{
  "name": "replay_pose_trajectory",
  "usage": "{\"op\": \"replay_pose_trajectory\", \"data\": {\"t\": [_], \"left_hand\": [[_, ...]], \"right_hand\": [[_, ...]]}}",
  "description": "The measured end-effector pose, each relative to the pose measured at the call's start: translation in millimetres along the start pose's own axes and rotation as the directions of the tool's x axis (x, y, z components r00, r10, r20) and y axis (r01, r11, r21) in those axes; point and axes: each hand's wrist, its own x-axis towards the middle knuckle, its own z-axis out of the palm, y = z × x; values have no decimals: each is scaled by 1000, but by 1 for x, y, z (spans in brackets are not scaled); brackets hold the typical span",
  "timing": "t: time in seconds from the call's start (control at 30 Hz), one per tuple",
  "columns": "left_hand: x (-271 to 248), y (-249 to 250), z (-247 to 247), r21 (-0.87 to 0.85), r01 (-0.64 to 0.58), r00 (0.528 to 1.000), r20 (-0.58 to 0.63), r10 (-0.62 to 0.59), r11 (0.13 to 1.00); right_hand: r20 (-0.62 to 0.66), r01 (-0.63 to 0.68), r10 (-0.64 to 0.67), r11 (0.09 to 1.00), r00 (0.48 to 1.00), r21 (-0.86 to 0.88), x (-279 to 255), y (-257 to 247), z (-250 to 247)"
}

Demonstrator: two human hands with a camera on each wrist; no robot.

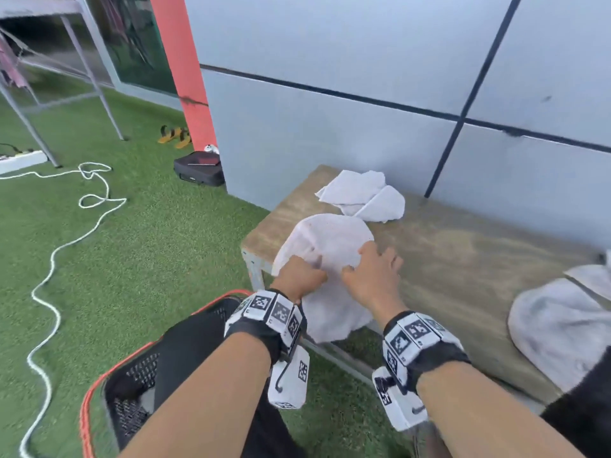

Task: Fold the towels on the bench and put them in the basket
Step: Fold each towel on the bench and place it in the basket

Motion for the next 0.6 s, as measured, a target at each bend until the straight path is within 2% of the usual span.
{"op": "replay_pose_trajectory", "data": {"t": [0.07,0.13,0.2,0.3,0.47,0.6], "left_hand": [[1,2,10,24,-7,1000,-29,8,1000],[3,7,18,72,-54,997,-49,57,996],[7,15,25,113,-106,992,-53,113,988],[15,36,38,78,-163,986,-30,166,983],[13,92,71,-100,-318,947,15,321,943],[-3,139,94,-296,-430,899,-51,436,853]], "right_hand": [[77,-67,64,997,995,39,-1,17,2],[136,-85,71,991,988,100,-2,30,2],[129,-59,40,988,991,145,-3,40,-3],[92,-38,19,978,996,207,4,57,-12],[-57,-45,82,878,995,476,7,84,-48],[-261,74,123,770,958,633,8,111,-87]]}}
